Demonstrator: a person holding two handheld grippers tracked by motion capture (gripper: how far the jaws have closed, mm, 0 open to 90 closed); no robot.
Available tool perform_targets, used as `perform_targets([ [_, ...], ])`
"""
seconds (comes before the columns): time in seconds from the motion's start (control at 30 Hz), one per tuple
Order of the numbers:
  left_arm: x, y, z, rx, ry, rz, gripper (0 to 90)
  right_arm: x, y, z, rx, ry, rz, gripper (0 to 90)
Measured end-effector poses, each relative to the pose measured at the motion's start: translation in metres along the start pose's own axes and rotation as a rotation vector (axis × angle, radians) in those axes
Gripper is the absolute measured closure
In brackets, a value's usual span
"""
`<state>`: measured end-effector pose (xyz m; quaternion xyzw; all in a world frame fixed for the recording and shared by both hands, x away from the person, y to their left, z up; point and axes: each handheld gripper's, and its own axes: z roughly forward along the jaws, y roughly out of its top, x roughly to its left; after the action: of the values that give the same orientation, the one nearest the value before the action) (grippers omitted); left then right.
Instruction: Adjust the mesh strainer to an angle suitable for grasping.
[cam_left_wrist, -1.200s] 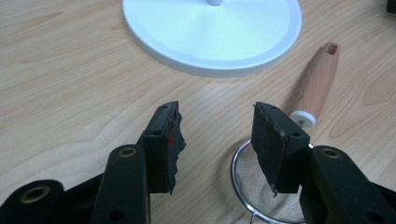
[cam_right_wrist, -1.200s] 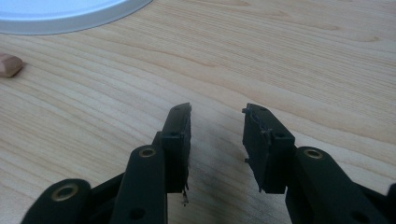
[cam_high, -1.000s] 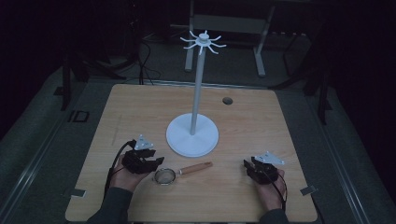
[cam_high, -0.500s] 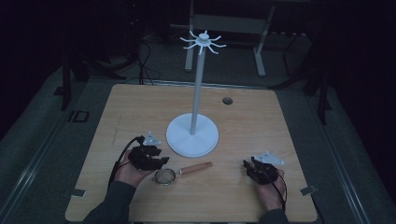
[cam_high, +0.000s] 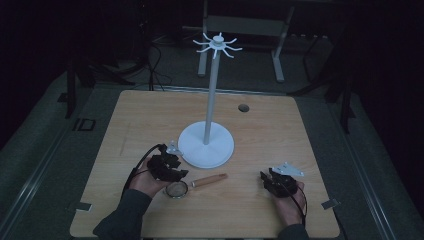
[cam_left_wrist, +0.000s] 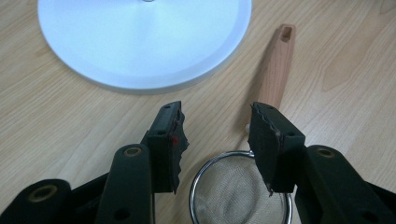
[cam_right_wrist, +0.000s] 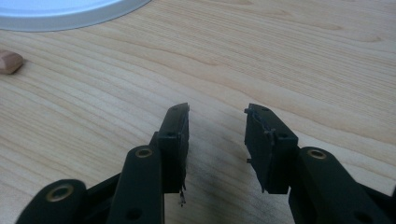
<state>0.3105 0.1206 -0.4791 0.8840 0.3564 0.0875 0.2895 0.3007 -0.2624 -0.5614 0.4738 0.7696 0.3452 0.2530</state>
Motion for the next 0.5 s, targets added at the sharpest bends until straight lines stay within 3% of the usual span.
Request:
perform_targets([
  [0.5,-0.013,0.024,0.013,0.06,-0.016,0.084,60.4,0.0,0.0,0.0,0.002,-0.005,-0.001,57.5],
])
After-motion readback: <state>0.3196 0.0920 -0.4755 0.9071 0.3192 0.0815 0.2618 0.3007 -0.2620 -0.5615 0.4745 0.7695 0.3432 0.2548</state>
